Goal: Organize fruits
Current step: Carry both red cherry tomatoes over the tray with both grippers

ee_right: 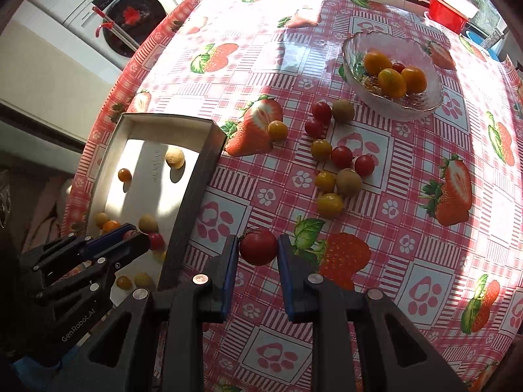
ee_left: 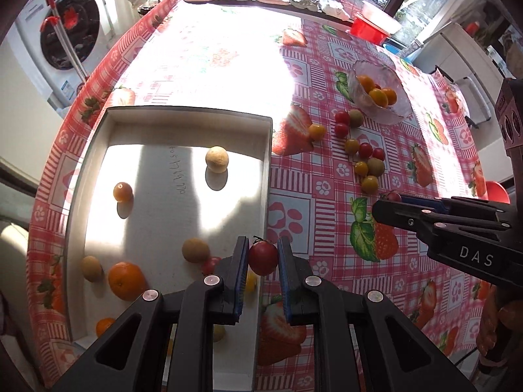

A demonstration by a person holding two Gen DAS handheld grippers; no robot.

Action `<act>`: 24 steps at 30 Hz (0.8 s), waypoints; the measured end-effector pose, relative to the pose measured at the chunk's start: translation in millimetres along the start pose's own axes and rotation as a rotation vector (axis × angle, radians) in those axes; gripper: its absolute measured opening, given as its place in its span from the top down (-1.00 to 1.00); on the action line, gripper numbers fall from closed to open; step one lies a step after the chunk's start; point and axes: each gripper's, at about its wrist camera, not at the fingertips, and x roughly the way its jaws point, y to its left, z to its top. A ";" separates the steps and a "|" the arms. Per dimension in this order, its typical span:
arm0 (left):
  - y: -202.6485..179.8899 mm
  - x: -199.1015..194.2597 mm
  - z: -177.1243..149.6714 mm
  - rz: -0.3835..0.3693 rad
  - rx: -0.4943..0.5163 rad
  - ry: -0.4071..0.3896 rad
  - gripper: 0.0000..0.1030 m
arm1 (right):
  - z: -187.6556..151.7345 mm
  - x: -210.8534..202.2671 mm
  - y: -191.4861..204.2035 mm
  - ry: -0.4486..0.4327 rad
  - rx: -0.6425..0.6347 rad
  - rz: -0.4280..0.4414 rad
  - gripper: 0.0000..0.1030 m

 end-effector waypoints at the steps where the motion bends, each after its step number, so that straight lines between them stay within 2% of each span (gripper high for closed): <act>1: 9.1 -1.5 0.1 0.011 -0.006 -0.003 0.63 | 1.9 2.1 8.8 0.003 -0.012 0.007 0.48; 8: 65.1 3.1 7.2 0.095 -0.044 -0.007 0.63 | 16.9 26.0 70.0 0.030 -0.085 0.061 0.48; 13: 89.2 22.1 14.6 0.121 -0.051 0.019 0.63 | 25.5 55.7 101.5 0.074 -0.136 0.049 0.49; 24: 100.6 54.3 13.4 0.152 -0.037 0.082 0.62 | 31.3 108.0 117.5 0.163 -0.193 -0.048 0.48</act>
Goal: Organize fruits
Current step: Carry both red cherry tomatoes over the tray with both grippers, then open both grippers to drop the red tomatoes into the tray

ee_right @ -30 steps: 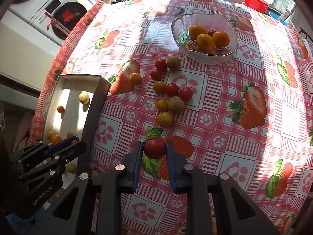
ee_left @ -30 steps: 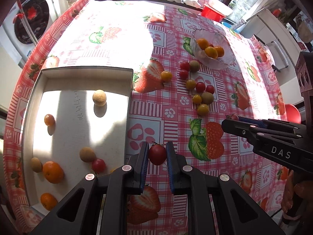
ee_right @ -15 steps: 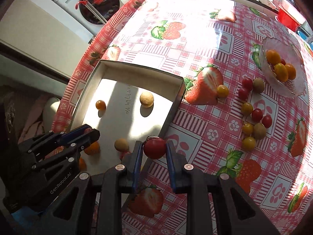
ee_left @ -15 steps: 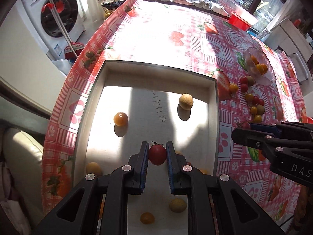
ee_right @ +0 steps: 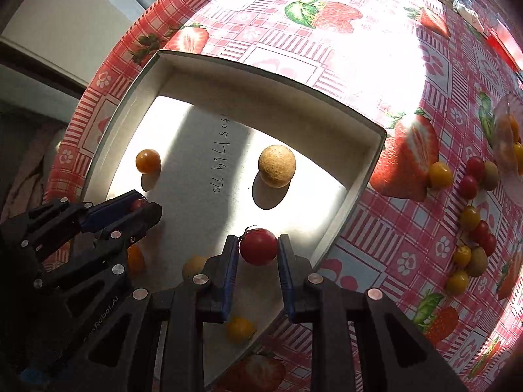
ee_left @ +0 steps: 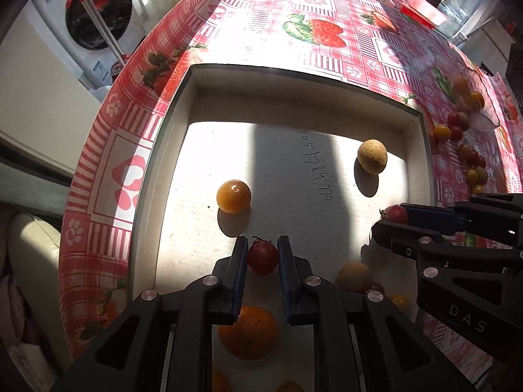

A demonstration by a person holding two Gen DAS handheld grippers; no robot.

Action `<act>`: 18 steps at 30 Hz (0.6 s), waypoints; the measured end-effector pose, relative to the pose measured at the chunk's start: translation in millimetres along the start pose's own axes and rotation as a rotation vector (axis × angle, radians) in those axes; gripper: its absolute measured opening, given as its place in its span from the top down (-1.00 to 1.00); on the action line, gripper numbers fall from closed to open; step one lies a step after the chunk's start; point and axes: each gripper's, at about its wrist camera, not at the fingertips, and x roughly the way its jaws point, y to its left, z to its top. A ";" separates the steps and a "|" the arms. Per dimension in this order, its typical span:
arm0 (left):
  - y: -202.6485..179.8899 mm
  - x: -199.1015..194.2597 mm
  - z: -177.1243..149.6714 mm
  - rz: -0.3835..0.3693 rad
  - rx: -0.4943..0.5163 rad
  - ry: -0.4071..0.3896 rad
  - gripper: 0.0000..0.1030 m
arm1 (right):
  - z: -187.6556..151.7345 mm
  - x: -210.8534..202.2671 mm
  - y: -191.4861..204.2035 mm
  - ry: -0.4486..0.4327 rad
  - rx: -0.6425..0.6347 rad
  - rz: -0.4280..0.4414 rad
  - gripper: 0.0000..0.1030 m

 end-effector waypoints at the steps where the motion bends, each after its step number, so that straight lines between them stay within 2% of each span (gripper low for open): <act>1: -0.6 1.7 -0.8 -0.003 0.002 0.007 0.62 | 0.0 1.9 0.2 0.004 -0.001 0.002 0.48; 5: -3.5 5.2 -4.5 0.002 0.022 0.017 0.60 | 0.6 8.5 5.7 0.016 -0.014 -0.008 0.45; 7: -4.7 5.4 -5.1 -0.001 0.031 0.022 0.22 | 0.7 9.6 6.8 0.019 -0.019 -0.004 0.40; 8: -4.5 5.8 -5.7 0.044 0.027 0.023 -0.04 | 0.7 9.7 6.7 0.020 -0.021 -0.010 0.40; 9: -3.9 5.6 -6.5 0.062 0.023 0.013 -0.17 | 2.2 10.1 7.2 0.021 -0.022 -0.007 0.39; 11: 0.9 4.4 -8.1 0.042 0.007 0.016 -0.18 | 4.8 11.2 9.1 0.025 -0.017 0.009 0.33; 14: 6.2 2.2 -9.5 0.047 0.003 0.017 -0.18 | 7.5 -3.1 7.7 -0.001 -0.015 0.032 -0.11; 15: 5.8 -0.6 -9.9 0.053 0.008 0.016 -0.18 | 7.5 -8.1 9.5 -0.011 -0.015 0.040 -0.38; 16: 5.6 -2.6 -10.7 0.057 0.008 0.016 -0.18 | 6.9 -13.4 11.2 -0.021 -0.014 0.040 -0.56; 17: 4.9 -5.5 -11.5 0.061 0.003 0.016 -0.18 | 5.8 -18.6 12.1 -0.031 -0.012 0.045 -0.56; 18: 4.9 -7.8 -12.5 0.063 -0.002 0.018 -0.27 | 4.4 -23.6 12.0 -0.034 -0.006 0.053 -0.57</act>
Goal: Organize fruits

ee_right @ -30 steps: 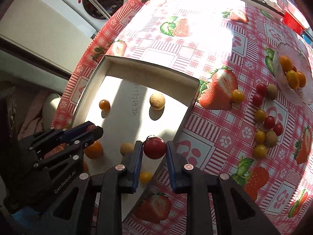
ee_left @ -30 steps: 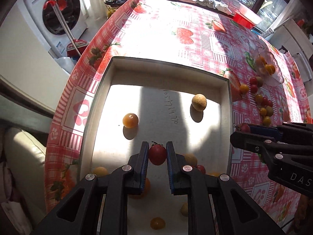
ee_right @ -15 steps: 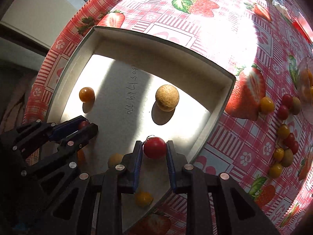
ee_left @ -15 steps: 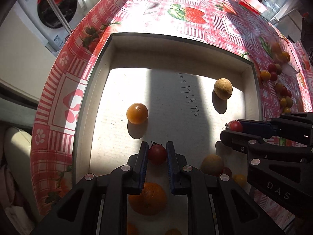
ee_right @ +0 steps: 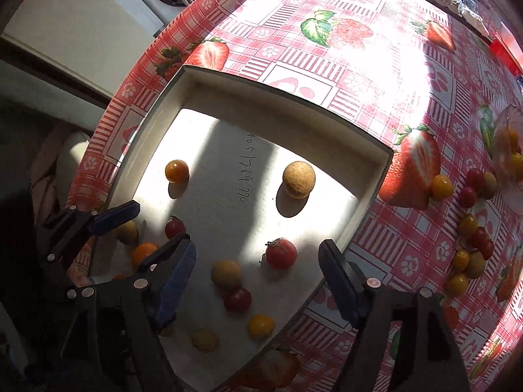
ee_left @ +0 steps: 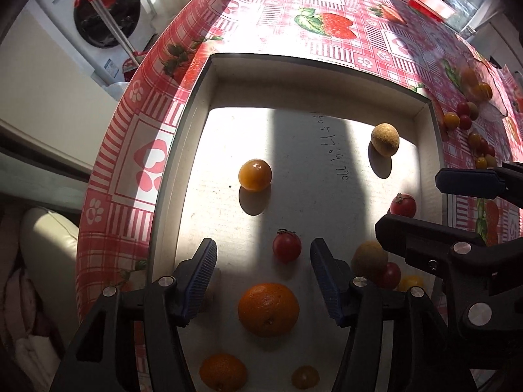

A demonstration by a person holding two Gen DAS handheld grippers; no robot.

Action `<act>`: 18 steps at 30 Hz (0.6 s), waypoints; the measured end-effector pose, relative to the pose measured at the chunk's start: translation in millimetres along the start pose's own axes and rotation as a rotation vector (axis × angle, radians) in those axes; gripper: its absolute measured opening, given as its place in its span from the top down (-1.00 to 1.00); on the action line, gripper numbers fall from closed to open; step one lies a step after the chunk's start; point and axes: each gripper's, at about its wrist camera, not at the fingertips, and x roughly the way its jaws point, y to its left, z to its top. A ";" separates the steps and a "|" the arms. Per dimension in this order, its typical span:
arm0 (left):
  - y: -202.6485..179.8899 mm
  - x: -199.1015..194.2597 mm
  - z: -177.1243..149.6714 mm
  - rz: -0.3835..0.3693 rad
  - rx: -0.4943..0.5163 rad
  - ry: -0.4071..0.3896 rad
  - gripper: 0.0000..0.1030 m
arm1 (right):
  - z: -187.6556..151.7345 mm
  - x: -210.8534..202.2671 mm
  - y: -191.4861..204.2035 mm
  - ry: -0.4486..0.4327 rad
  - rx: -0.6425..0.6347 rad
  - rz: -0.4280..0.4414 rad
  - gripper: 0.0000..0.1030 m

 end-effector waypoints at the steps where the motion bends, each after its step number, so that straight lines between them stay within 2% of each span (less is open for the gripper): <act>1: -1.1 -3.8 -2.6 0.002 -0.007 0.004 -0.45 | -1.7 -3.8 -0.3 0.002 0.009 0.004 -0.59; 2: -0.3 -7.5 -5.0 0.005 -0.015 -0.001 -0.88 | -4.0 -6.9 -1.4 0.008 0.020 0.003 -0.61; 3: 2.0 -14.7 -9.4 0.006 -0.026 -0.021 -0.96 | -8.1 -10.5 -1.8 0.012 0.032 -0.004 -0.65; 5: 0.8 -23.2 -15.7 -0.004 -0.028 -0.027 -0.96 | -14.8 -18.4 -3.9 0.011 0.054 -0.020 -0.70; 9: -2.7 -34.3 -27.7 -0.002 -0.038 -0.005 -0.96 | -27.8 -34.2 -7.2 -0.001 0.080 -0.045 -1.00; 12: -9.5 -42.4 -32.9 0.000 -0.042 0.023 -0.96 | -36.0 -48.0 -7.3 -0.018 0.091 -0.055 -1.00; 18: -19.0 -65.9 -43.8 0.007 -0.020 0.015 -0.96 | -50.1 -71.0 -1.7 -0.002 0.094 -0.076 -1.00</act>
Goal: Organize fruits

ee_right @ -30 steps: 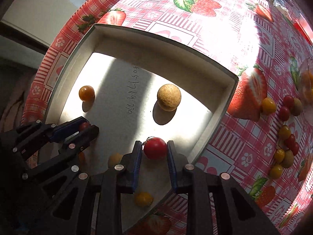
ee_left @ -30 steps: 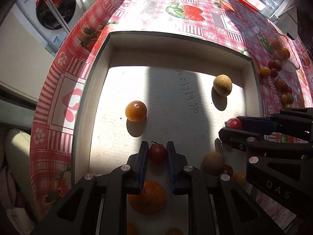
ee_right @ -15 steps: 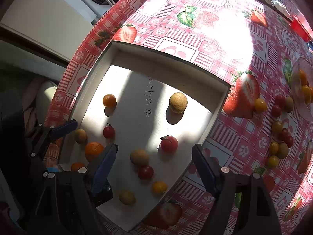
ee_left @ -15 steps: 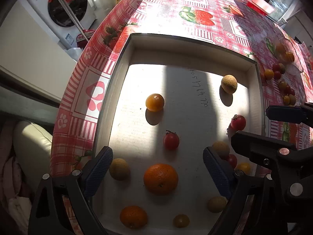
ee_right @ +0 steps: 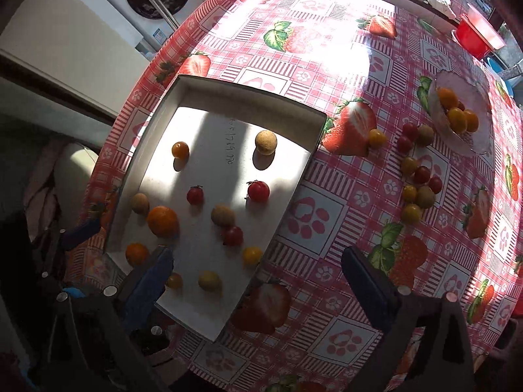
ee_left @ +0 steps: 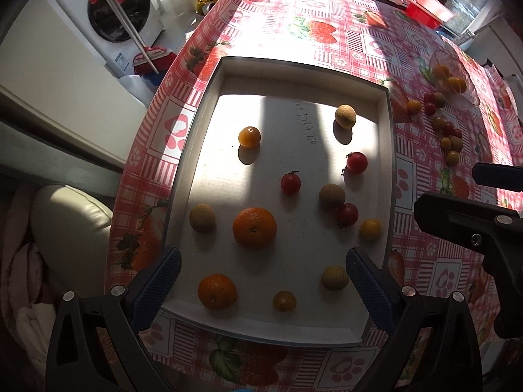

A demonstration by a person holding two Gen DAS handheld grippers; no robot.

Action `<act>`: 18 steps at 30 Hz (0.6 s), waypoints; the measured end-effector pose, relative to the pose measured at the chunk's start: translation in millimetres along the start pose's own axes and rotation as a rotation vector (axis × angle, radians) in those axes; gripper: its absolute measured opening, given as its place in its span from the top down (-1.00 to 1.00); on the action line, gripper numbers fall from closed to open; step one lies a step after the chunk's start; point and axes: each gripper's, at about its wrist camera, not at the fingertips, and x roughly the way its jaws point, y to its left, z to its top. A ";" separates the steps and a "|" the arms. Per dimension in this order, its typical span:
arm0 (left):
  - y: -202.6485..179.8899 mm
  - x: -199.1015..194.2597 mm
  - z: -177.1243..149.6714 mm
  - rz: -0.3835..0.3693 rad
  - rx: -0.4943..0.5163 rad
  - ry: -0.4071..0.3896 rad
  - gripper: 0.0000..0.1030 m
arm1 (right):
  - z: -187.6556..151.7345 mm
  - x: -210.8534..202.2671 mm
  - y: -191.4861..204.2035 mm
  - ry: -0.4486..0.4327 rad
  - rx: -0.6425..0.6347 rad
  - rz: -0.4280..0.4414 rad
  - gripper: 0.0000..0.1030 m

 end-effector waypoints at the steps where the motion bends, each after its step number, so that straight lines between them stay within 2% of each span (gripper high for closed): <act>1: -1.5 -4.3 -2.2 0.006 0.006 0.003 -0.96 | -2.5 -3.0 0.6 0.010 -0.002 0.002 -1.00; 4: -4.3 -15.8 -8.3 0.029 0.018 0.013 -0.96 | -9.9 -11.4 3.9 0.027 -0.014 -0.015 -1.00; 18: -17.1 -50.6 -37.7 0.007 0.065 0.040 -0.96 | -39.7 -41.6 13.8 0.050 -0.068 -0.036 -1.00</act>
